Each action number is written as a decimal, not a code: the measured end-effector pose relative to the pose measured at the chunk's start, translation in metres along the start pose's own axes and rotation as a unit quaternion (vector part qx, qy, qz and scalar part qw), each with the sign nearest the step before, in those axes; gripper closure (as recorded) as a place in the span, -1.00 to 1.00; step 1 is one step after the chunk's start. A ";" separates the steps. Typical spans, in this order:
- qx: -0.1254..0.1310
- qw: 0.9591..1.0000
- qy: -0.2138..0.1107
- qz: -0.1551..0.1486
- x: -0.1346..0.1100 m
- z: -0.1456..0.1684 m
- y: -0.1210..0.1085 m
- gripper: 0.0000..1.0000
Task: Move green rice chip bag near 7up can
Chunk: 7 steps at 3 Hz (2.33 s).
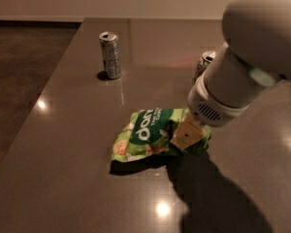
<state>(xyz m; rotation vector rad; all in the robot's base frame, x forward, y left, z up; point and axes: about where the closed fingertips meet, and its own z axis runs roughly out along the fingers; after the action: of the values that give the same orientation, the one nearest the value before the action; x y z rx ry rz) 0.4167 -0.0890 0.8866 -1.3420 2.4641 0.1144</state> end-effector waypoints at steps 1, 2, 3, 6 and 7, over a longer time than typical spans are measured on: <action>0.032 0.999 0.003 0.021 0.007 -0.022 -0.045 1.00; 0.048 0.998 0.002 0.029 0.012 -0.030 -0.074 1.00; 0.054 0.998 -0.001 0.026 0.020 -0.031 -0.092 0.65; 0.057 0.998 0.007 0.012 0.047 -0.026 -0.123 -0.78; 0.055 0.998 0.016 0.011 0.056 -0.025 -0.128 -1.00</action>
Offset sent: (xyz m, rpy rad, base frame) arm 0.0717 -0.0828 0.0370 -0.0481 -0.0793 -0.1152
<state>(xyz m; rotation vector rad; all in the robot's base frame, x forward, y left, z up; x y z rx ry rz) 0.4884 -0.2105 0.9030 -1.2803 2.4736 -0.0363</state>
